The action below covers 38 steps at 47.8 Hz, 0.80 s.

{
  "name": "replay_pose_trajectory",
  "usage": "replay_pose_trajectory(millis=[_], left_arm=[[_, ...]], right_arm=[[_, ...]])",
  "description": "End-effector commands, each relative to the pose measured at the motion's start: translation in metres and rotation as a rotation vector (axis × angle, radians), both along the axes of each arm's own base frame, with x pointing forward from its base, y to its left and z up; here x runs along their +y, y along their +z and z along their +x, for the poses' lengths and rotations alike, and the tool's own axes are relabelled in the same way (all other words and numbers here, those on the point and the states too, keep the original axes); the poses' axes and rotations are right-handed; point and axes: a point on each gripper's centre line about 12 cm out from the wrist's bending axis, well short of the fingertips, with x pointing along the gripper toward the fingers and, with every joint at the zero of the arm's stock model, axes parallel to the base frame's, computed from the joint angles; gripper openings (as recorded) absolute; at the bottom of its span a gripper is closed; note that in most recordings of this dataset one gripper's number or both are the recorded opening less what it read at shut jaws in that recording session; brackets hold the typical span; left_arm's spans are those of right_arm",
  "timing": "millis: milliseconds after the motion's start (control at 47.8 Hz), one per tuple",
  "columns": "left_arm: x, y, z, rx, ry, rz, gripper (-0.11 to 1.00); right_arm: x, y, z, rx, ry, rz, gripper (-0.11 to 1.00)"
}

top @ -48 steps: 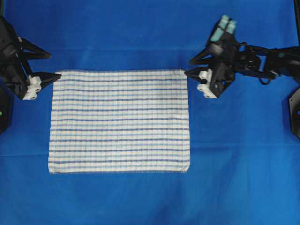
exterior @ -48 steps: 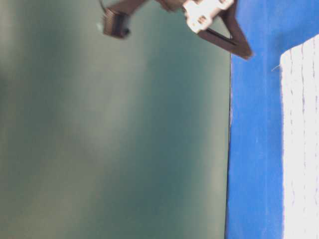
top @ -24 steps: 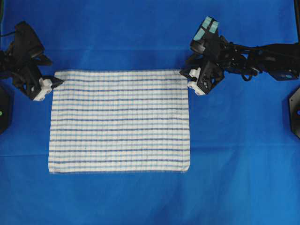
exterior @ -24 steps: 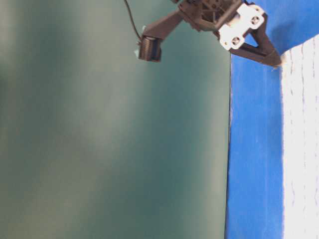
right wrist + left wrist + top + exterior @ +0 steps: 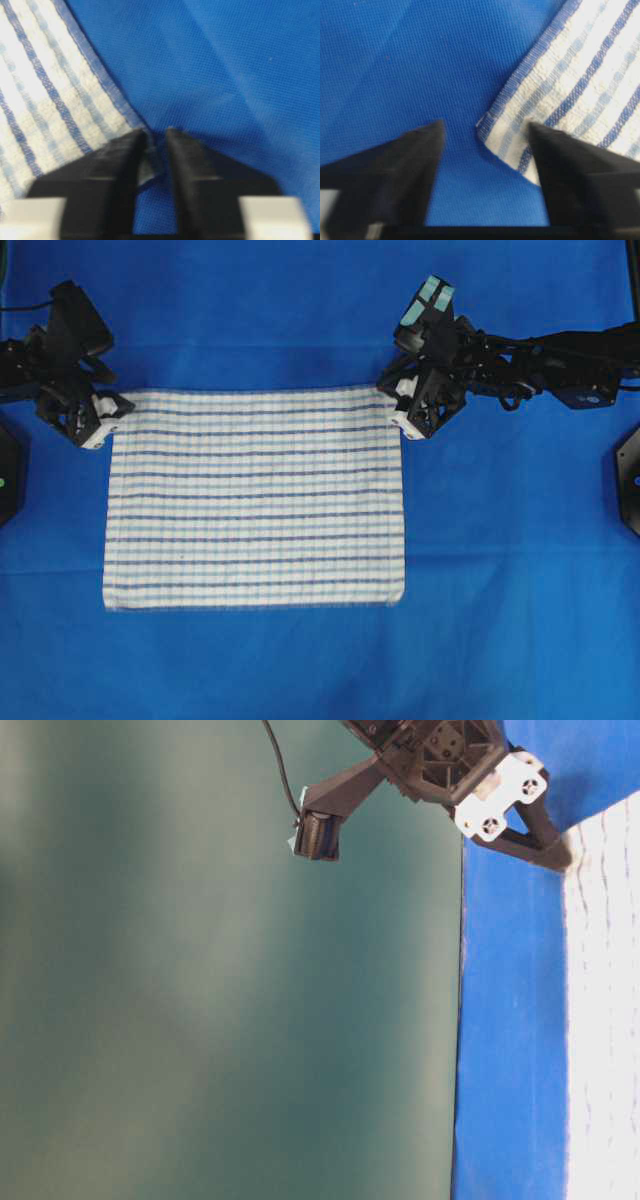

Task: Fold the blue towel.
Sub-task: 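Move both grippers to the towel's top corners and pinch them, then lift the top corners and fold them down toward the bottom edge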

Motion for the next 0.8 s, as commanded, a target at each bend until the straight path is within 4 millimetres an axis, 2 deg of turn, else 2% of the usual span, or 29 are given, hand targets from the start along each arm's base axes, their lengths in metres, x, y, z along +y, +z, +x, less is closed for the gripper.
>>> replay_pose_trajectory(millis=[0,63,126,168,419,775], left_arm=[[-0.003,0.002,0.006,-0.001,-0.03,0.004,0.44],[-0.005,0.002,0.008,0.0,-0.042,0.003,0.26],[-0.007,0.002,0.009,-0.001,-0.053,0.005,0.1],[-0.007,0.002,0.008,0.0,-0.054,0.003,0.03],[-0.008,0.003,0.009,-0.002,-0.055,0.003,0.03],[-0.008,0.032,0.009,-0.102,-0.051,0.051,0.03]], right_arm=[[0.004,0.002,0.002,0.011,0.016,0.001,0.17],[0.005,0.003,0.002,0.012,0.02,-0.001,0.03],[0.005,0.004,0.004,0.009,0.022,-0.002,0.02],[0.004,0.004,0.004,0.009,0.021,-0.002,0.02],[0.003,0.01,0.008,-0.004,0.029,-0.012,0.02],[0.004,0.047,0.006,-0.08,0.037,-0.047,0.02]])
